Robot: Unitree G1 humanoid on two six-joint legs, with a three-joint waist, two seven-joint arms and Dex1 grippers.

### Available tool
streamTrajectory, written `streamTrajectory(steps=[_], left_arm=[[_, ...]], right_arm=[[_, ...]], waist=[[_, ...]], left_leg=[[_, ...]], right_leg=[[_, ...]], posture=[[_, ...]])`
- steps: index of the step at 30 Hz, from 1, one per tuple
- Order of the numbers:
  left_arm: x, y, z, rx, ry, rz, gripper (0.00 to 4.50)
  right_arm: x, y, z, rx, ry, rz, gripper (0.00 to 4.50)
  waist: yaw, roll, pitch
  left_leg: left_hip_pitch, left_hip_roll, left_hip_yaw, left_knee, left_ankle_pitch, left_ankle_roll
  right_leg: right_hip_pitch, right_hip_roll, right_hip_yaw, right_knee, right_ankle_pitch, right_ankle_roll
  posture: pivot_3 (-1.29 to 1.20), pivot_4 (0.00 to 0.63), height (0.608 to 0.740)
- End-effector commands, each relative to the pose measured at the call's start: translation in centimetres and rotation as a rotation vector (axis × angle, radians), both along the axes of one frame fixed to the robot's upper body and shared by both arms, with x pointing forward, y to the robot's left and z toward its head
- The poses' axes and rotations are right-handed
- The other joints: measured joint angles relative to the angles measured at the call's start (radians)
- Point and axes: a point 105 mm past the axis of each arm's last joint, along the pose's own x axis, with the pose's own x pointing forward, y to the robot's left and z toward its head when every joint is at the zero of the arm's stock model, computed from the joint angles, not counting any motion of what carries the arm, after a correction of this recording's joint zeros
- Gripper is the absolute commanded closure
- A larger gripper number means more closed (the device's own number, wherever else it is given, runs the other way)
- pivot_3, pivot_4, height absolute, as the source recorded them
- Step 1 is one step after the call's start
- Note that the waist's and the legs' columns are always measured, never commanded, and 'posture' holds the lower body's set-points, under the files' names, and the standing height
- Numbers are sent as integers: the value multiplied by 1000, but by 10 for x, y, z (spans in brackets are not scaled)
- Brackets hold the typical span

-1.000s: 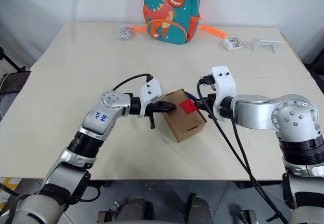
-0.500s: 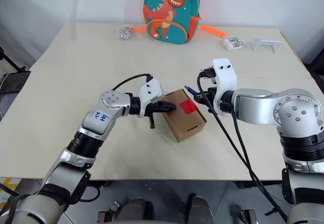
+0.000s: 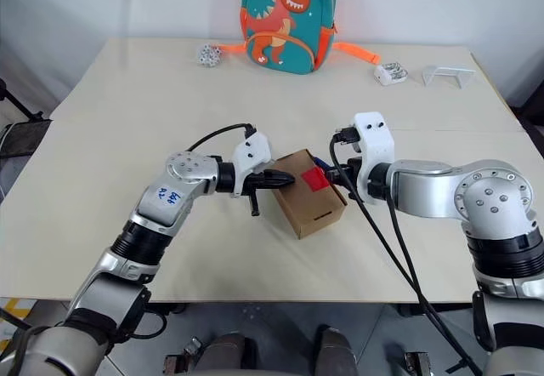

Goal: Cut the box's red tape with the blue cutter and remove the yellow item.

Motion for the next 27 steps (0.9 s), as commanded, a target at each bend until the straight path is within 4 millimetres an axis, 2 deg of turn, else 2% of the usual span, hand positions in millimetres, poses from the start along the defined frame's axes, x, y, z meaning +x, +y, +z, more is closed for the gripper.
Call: streamTrajectory(steps=[1,14,18,27], left_arm=[[-2,0,-5,24,8,-1,4500],[-2,-3,-9,22,33,8,4500],[-1,-6,-14,32,56,18,4500],[-2,-11,-23,49,95,37,4500]], right_arm=[[-8,3,1,-8,0,37,4390],[-17,-2,-3,-52,73,56,4390],[-25,-4,-8,-74,130,67,4390],[-31,-4,-8,-74,140,66,4390]], waist=[[0,0,0],[1,0,0],[4,0,0],[5,0,0]], left_leg=[[0,0,0,0,0,0],[0,0,0,0,0,0],[0,0,0,0,0,0],[0,0,0,0,0,0]], right_leg=[[0,0,0,0,0,0],[0,0,0,0,0,0],[0,0,0,0,0,0],[0,0,0,0,0,0]], posture=[[0,150,740],[0,150,740],[0,150,740],[0,150,740]])
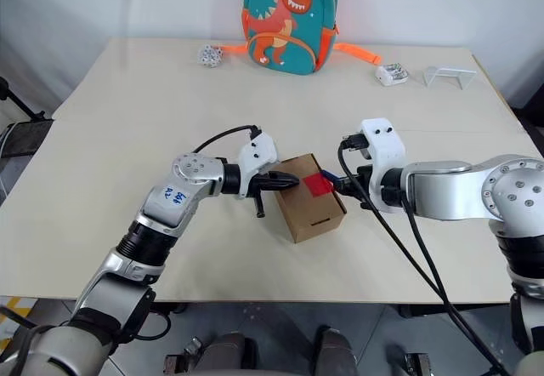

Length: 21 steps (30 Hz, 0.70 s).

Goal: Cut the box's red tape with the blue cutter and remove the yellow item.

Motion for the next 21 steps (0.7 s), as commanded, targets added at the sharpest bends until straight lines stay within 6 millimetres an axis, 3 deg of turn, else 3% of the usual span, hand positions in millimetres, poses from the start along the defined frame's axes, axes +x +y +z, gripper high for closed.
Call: streamTrajectory(steps=[1,10,21], left_arm=[[-1,-1,-20,56,58,18,4500],[-7,-7,-27,92,64,-21,4500],[-8,-13,-31,103,71,-27,4500]], right_arm=[[-12,7,-8,-10,31,56,4390],[-5,9,-12,60,10,-45,4390],[-18,12,-30,97,35,-76,4390]], waist=[[0,0,0],[-3,0,-1],[0,0,-4]], left_leg=[[0,0,0,0,0,0],[2,0,0,0,0,0],[4,0,0,1,0,1]], right_leg=[[0,0,0,0,0,0],[2,0,0,0,0,0],[4,0,1,0,0,0]], posture=[[0,150,740],[0,150,740],[0,150,740]])
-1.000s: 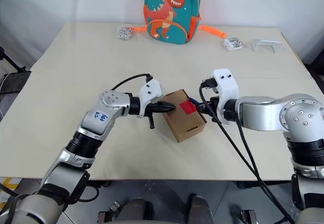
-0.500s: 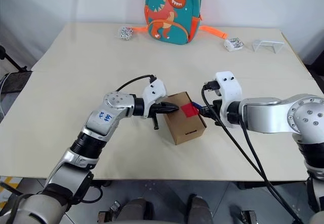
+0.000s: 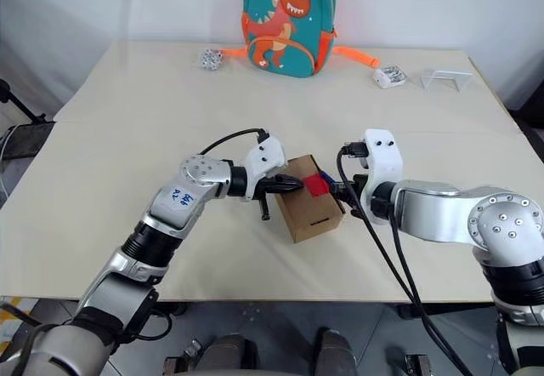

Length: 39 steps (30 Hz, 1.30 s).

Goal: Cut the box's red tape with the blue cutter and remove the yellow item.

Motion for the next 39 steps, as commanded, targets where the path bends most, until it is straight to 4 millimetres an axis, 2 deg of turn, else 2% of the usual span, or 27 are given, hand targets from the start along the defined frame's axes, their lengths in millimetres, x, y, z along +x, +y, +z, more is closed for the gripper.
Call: streamTrajectory(steps=[1,11,21,30,39], left_arm=[[-5,-3,-27,72,71,-7,4500],[-6,-4,-31,68,82,-6,4500],[-7,-4,-36,68,90,2,4500],[-12,-10,-42,66,104,-10,4500],[-12,-12,-45,72,107,-14,4500]], right_arm=[[-13,3,-15,-37,50,53,4390],[-17,-7,-14,-104,65,96,4390],[-26,-8,-18,-109,101,166,4390],[-27,-1,-28,-17,111,122,4390],[-33,-8,-32,-32,116,102,4390]], waist=[[2,0,0],[14,0,0],[22,0,0],[21,-3,-8],[23,-3,-13]], left_leg=[[0,0,0,0,0,0],[0,0,0,0,-1,1],[0,0,0,0,-1,2],[0,0,0,0,-1,2],[1,0,0,0,-2,3]], right_leg=[[0,0,0,0,0,0],[0,0,0,-1,0,0],[0,0,0,-1,0,0],[1,0,-1,-2,0,0],[2,0,0,-3,0,0]], posture=[[0,150,740],[0,150,740],[0,150,740],[0,150,740],[0,150,740]])
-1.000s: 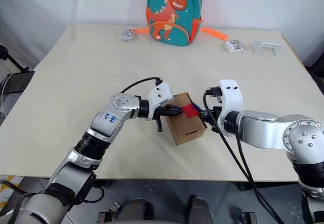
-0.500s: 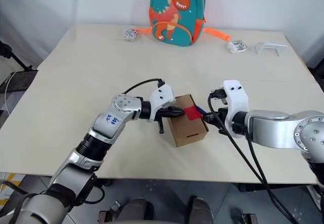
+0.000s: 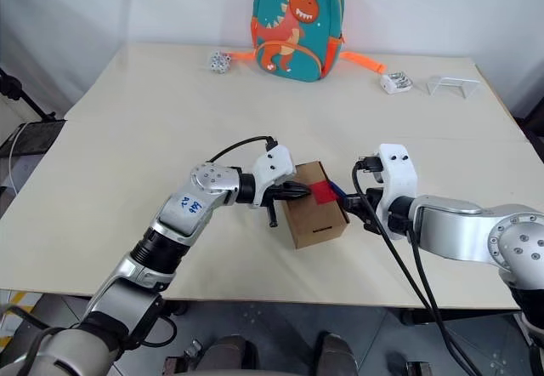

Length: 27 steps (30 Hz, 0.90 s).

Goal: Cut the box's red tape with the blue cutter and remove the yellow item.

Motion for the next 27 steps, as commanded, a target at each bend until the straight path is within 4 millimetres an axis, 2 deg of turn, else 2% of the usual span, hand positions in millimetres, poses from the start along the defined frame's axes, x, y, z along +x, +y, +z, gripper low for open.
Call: streamTrajectory(steps=[1,4,7,12,21,27], left_arm=[[-6,0,-35,86,88,1,4500],[-7,-1,-36,89,90,-2,4500],[-8,0,-37,96,91,-1,4500],[-8,0,-37,97,93,1,4500],[-7,0,-37,95,98,8,4500],[-8,-1,-38,93,101,5,4500]], right_arm=[[-16,8,-19,-31,83,80,4390],[-18,6,-17,-50,89,103,4390],[-20,-7,-15,-108,127,144,4390],[-18,-14,-3,-141,182,231,4390],[-24,-13,6,-142,269,350,4390],[-35,-16,22,-143,325,436,4390]], waist=[[1,0,0],[3,0,-1],[4,1,-1],[3,1,-1],[-1,3,-2],[-1,3,-1]], left_leg=[[0,0,0,0,0,0],[0,0,0,0,0,0],[0,0,0,0,-1,1],[0,0,0,0,-2,2],[-1,0,1,1,-3,3],[-2,0,0,1,-3,2]], right_leg=[[0,0,0,0,0,0],[0,0,0,0,0,0],[0,0,0,-1,0,0],[1,0,0,-2,0,0],[0,-1,0,-3,0,-1],[-1,-1,-1,-3,0,-1]], posture=[[0,150,740],[0,150,740],[0,150,740],[0,150,740],[0,150,740],[0,150,740]])
